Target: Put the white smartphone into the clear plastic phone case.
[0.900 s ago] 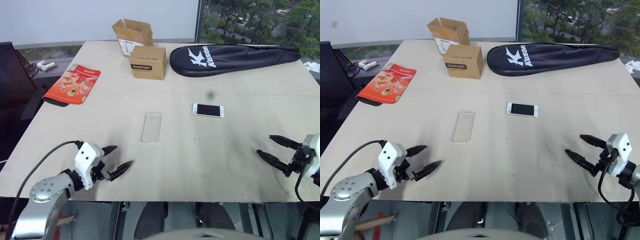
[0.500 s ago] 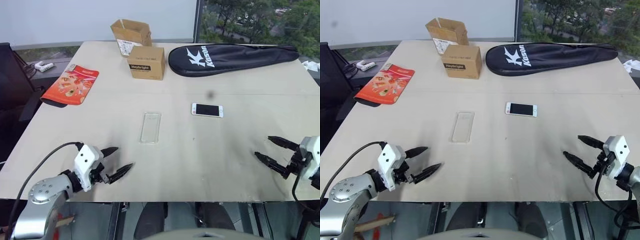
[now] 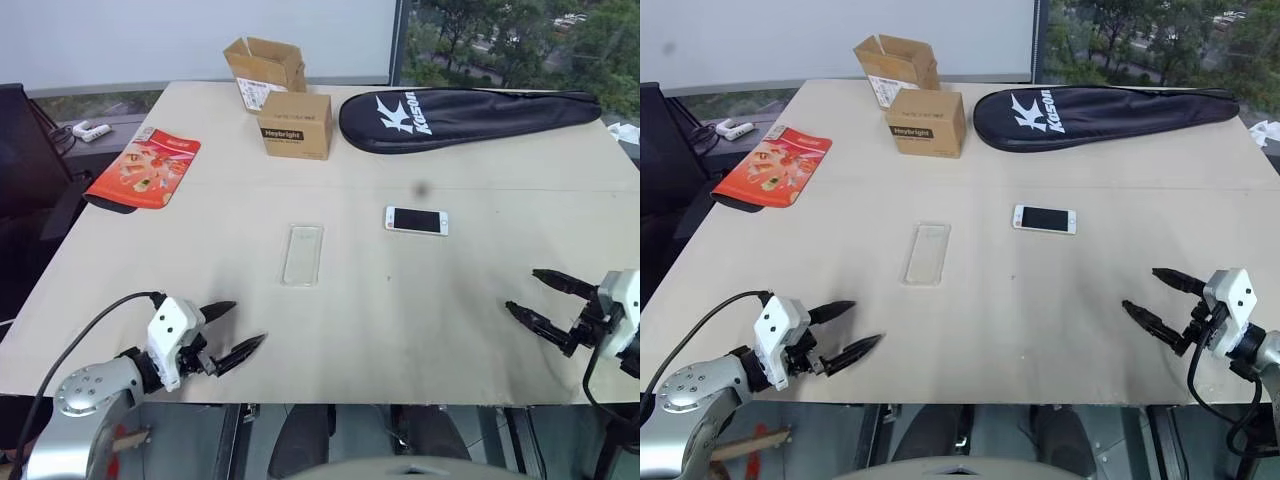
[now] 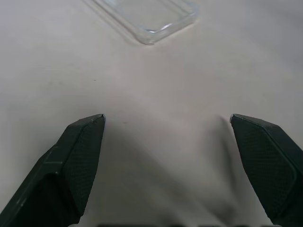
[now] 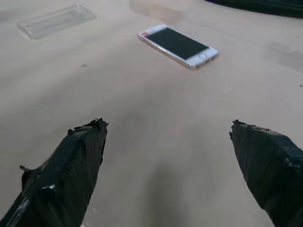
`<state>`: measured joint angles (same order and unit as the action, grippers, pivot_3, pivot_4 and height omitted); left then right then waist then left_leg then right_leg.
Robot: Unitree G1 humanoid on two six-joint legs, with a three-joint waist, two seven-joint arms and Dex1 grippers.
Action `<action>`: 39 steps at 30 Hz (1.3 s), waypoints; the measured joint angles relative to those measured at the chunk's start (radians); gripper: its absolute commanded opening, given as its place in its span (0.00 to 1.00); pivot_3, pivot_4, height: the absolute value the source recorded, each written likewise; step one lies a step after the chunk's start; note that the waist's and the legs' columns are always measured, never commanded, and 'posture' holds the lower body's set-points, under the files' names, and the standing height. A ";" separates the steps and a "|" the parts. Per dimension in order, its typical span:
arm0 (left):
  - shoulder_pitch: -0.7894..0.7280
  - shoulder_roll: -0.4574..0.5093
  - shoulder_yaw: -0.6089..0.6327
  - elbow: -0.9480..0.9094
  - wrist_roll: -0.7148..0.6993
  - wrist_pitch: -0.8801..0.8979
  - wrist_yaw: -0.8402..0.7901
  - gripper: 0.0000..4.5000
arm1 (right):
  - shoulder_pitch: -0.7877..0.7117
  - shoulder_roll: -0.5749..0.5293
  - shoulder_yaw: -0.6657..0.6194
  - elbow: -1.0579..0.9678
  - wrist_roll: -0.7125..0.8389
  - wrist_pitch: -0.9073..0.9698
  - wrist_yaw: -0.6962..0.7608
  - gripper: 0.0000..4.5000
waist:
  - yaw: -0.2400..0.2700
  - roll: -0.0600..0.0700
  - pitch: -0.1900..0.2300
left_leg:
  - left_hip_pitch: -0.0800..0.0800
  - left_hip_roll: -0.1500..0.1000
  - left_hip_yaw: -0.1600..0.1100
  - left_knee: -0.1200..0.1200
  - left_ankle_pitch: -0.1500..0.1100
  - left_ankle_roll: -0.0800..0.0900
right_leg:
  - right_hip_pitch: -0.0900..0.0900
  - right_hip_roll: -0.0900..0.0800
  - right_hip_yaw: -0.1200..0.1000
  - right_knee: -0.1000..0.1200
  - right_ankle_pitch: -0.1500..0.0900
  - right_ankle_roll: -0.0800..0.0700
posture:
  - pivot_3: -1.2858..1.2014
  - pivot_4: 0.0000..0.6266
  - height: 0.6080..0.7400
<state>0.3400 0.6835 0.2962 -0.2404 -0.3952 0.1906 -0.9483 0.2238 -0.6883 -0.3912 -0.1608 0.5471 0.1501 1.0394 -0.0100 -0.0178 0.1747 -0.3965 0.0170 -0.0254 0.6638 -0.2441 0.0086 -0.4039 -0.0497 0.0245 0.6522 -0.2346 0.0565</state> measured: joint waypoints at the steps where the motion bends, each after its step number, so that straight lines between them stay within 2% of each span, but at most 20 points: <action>1: -0.008 0.001 0.000 0.007 0.000 0.000 -0.006 0.98 | 0.002 0.004 0.000 -0.010 0.003 0.002 -0.003 1.00 | 0.000 0.000 0.000 | 0.000 0.000 0.000 0.000 0.000 0.000 | 0.000 0.000 0.000 0.000 0.000 0.000 | 0.52 0.24 1.00; 13: -0.034 0.026 0.008 0.079 -0.021 -0.025 -0.082 0.98 | 0.048 0.088 0.034 -0.183 0.034 0.046 -0.088 1.00 | -0.001 0.000 0.000 | 0.000 0.001 -0.001 -0.002 0.000 0.000 | -0.002 0.000 0.002 0.000 0.000 0.000 | 0.52 0.24 1.00; 31: -0.156 0.042 -0.024 0.174 -0.021 -0.024 -0.101 0.98 | 0.056 0.117 0.072 -0.214 0.035 0.039 -0.119 1.00 | 0.000 0.000 0.000 | -0.001 0.001 0.001 -0.006 0.000 0.000 | -0.004 0.000 0.002 -0.003 0.002 -0.003 | 0.52 0.24 1.00; 35: -0.200 0.002 -0.014 0.191 -0.060 0.031 -0.044 0.98 | 0.064 0.120 0.071 -0.218 0.035 0.034 -0.127 1.00 | 0.001 0.000 0.000 | -0.001 0.001 0.000 -0.006 0.000 0.000 | -0.004 0.001 0.001 -0.003 0.002 -0.002 | 0.52 0.24 1.00; 39: -0.363 -0.100 0.012 0.183 -0.141 0.239 0.168 0.98 | 0.041 0.128 0.080 -0.223 0.032 0.032 -0.136 1.00 | 0.007 -0.001 -0.001 | -0.001 0.000 0.000 -0.006 0.000 0.000 | -0.003 0.001 0.000 -0.003 0.003 0.000 | 0.52 0.24 1.00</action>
<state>-0.0228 0.5839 0.3078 -0.0577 -0.5361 0.4294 -0.7803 0.2645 -0.5608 -0.3111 -0.3833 0.5788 0.1820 0.9032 -0.0026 -0.0188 0.1740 -0.3976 0.0167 -0.0254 0.6580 -0.2441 0.0087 -0.4065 -0.0490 0.0249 0.6494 -0.2315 0.0567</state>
